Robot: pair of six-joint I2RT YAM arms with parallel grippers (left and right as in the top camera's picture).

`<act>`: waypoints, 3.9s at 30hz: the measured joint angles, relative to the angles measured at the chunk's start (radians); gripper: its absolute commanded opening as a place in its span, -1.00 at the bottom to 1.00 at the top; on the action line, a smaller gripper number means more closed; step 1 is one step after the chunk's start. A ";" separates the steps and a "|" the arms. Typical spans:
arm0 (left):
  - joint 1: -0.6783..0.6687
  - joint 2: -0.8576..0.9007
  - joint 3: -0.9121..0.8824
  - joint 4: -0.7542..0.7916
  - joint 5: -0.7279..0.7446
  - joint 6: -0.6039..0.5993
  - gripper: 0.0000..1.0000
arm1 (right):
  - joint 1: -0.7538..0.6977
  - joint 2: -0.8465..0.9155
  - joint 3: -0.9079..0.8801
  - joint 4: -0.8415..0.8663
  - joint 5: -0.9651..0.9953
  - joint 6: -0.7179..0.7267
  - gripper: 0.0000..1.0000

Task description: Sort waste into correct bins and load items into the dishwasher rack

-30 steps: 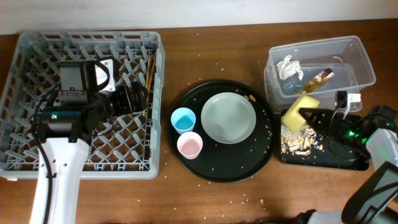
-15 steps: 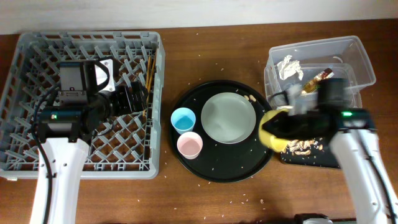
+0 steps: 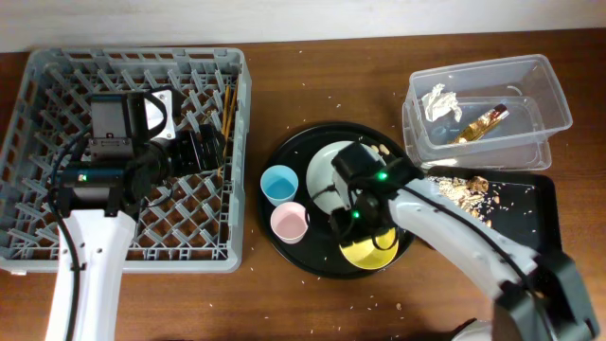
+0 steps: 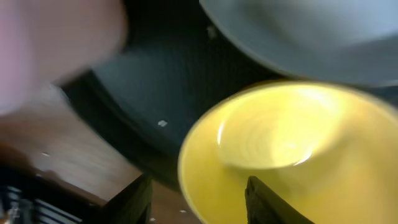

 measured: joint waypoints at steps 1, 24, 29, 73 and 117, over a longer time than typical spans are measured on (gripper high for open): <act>0.000 0.000 0.000 0.000 0.000 0.000 0.99 | 0.000 -0.043 0.024 -0.006 0.004 -0.001 0.02; 0.000 0.000 0.003 -0.052 0.077 -0.001 0.99 | 0.000 0.188 0.056 0.588 -0.084 0.058 -0.13; 0.000 0.000 0.003 -0.054 0.132 -0.001 0.99 | 0.000 0.257 0.056 0.611 -0.072 0.058 -0.43; -0.203 0.155 0.006 0.436 1.178 -0.133 0.45 | -0.386 -0.087 0.235 0.621 -1.041 -0.043 -0.92; 0.434 0.098 0.014 -0.222 -0.460 -0.380 0.12 | -0.249 -0.081 0.238 0.070 -0.086 0.075 0.68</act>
